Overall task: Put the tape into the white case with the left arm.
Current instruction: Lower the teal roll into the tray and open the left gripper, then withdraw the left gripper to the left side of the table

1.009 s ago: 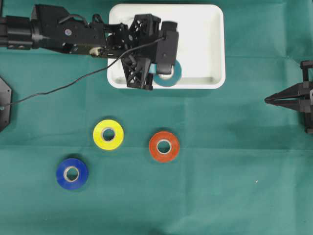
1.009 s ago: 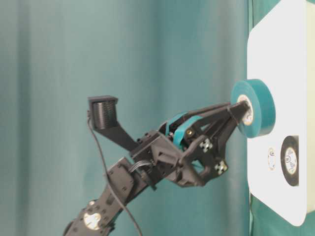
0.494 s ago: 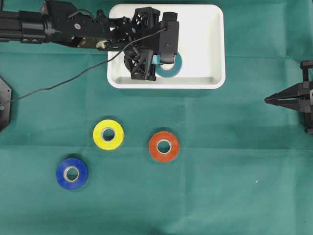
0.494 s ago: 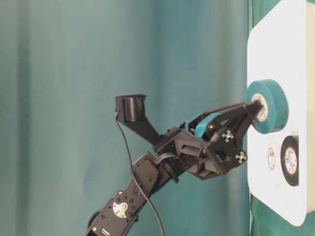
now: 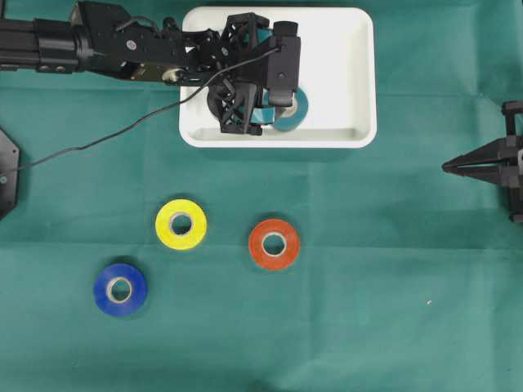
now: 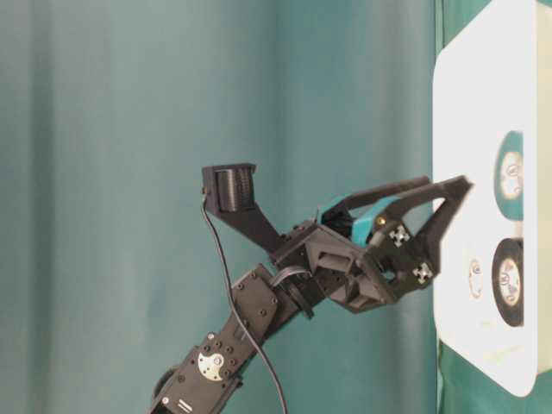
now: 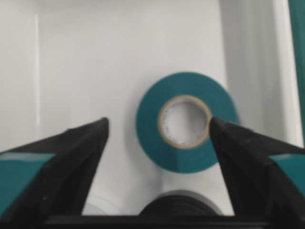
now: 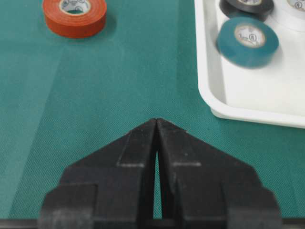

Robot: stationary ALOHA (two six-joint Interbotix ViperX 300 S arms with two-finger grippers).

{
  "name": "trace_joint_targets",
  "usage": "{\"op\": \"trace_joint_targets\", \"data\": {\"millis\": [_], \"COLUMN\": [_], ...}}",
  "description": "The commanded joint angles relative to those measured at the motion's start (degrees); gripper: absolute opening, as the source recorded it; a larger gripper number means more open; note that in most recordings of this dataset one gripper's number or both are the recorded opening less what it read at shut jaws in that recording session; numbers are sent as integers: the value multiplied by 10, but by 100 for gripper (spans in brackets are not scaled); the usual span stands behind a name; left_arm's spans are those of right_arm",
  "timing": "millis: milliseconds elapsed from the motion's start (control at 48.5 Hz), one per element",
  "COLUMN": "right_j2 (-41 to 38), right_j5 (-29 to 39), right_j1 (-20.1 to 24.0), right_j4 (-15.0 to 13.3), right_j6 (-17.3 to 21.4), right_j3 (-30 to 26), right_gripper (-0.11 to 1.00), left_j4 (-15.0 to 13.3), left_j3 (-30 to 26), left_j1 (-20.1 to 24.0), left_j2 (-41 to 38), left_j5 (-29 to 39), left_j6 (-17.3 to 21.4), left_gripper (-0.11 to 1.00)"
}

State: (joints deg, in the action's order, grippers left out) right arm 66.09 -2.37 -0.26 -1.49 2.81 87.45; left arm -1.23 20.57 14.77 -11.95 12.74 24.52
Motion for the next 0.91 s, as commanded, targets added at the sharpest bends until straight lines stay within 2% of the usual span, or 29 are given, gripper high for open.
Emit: {"op": "trace_joint_targets", "data": {"millis": [0,309,742,886], "right_j2": [-4,-3,-1,1], "right_j5": [-6,-6,-6,-6], "right_j1": [0,-1,0,0], "right_j4": [-1,-1,-1,-3], "right_j6": [1,1,1,1], "right_j3": [-5,-4,-4,-4], "right_gripper": [-9,-9,-9,-9], "left_j4": [0,-1,-4,-4], "left_j3": [-11,8,136,179], "left_j1": [-2,-9,-44,-54], "left_j2": [17,39,165,209], "left_j5": [-4,-4,-5,-8], "left_j6": [-3,-8,-11,-31], "left_gripper": [93,92,91,91]}}
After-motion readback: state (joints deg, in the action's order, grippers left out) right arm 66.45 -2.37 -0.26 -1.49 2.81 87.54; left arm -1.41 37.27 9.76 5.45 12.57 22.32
